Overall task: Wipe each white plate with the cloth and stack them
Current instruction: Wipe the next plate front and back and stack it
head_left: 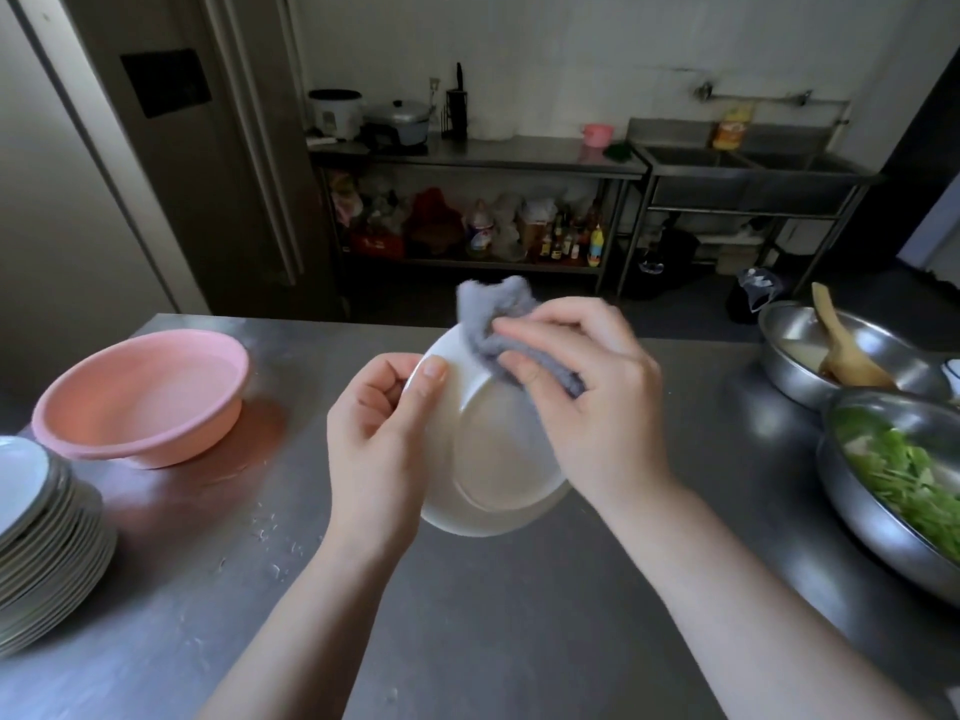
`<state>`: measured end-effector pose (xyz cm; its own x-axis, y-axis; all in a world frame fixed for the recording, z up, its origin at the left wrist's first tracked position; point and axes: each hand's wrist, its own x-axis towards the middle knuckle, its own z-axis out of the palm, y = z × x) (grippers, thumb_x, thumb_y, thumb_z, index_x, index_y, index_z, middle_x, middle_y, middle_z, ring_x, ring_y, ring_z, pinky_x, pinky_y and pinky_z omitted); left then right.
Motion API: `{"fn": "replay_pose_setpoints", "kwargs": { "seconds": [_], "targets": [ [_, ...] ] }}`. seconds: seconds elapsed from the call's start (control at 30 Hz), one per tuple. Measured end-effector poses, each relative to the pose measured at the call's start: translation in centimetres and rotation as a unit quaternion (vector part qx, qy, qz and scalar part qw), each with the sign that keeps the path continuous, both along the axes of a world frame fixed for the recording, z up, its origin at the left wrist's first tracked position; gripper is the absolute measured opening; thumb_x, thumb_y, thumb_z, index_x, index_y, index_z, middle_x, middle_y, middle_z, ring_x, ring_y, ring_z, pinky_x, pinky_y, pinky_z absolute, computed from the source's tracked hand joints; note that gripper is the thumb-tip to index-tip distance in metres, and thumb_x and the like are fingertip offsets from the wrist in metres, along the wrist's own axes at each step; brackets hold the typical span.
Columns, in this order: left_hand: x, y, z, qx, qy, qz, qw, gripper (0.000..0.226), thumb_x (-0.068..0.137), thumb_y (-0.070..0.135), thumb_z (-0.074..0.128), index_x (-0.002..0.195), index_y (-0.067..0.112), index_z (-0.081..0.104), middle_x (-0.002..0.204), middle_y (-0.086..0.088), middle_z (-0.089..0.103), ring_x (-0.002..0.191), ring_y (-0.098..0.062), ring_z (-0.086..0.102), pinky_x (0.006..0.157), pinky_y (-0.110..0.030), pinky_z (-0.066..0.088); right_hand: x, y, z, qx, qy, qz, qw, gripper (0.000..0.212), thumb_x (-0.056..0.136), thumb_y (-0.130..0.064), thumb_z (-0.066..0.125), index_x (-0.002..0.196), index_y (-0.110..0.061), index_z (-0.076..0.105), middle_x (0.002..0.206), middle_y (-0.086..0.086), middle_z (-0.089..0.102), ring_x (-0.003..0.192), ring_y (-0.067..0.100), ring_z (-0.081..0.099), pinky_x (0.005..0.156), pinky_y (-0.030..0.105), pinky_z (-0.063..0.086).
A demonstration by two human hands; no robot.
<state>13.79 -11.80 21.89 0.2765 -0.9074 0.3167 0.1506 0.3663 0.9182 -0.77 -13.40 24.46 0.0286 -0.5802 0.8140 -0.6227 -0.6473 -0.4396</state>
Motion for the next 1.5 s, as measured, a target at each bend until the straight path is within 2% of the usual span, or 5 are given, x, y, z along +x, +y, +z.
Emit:
{"fn": "replay_pose_setpoints", "kwargs": {
  "seconds": [0.33,0.57,1.03,1.23,1.5],
  "targets": [
    [0.8,-0.4,0.0,0.036,0.198,0.044,0.978,0.027,0.096,0.020,0.059,0.070,0.016,0.060,0.066,0.007,0.061,0.061,-0.007,0.056,0.059,-0.020,0.048,-2.8,-0.2,-3.4,0.052,-0.120,-0.083,0.988,0.022,0.085,0.000,0.067,0.104,-0.007,0.073,0.099,0.006,0.065,0.092,0.001,0.058,0.083,0.009,0.040],
    [-1.3,-0.5,-0.4,0.069,0.270,0.083,0.957,0.030,0.100,0.020,0.056,0.071,0.011,0.055,0.063,0.008,0.064,0.060,-0.007,0.060,0.059,-0.021,0.050,1.5,2.8,-7.3,-0.031,-0.137,-0.066,0.988,0.021,0.081,-0.001,0.072,0.101,-0.006,0.074,0.096,0.005,0.063,0.091,0.012,0.063,0.082,0.025,0.050],
    [-1.1,-0.8,-2.4,0.138,0.272,0.041,0.952,0.029,0.098,0.017,0.057,0.069,0.010,0.054,0.066,-0.003,0.057,0.072,-0.021,0.057,0.072,-0.034,0.048,1.6,1.3,-6.7,0.038,0.036,0.093,0.994,0.020,0.080,-0.005,0.074,0.099,-0.012,0.076,0.090,0.001,0.065,0.082,0.022,0.059,0.077,0.029,0.049],
    [-0.3,-1.3,-3.0,0.146,0.246,0.069,0.956,0.030,0.097,0.018,0.059,0.068,0.013,0.058,0.063,0.014,0.066,0.058,0.000,0.061,0.056,-0.017,0.049,-1.4,-0.2,-7.2,0.043,0.024,-0.018,0.999,0.022,0.076,0.004,0.076,0.095,-0.007,0.077,0.089,0.007,0.067,0.079,0.025,0.060,0.072,0.027,0.049],
    [-2.7,-0.5,-3.6,0.131,0.198,0.033,0.971,0.026,0.095,0.025,0.062,0.070,0.018,0.062,0.069,-0.001,0.061,0.064,-0.015,0.055,0.059,-0.026,0.046,1.7,-1.7,-3.7,0.069,-0.035,-0.007,0.997,0.024,0.082,-0.002,0.070,0.105,-0.009,0.074,0.100,0.006,0.064,0.094,0.019,0.061,0.085,0.030,0.051]
  ]
}}
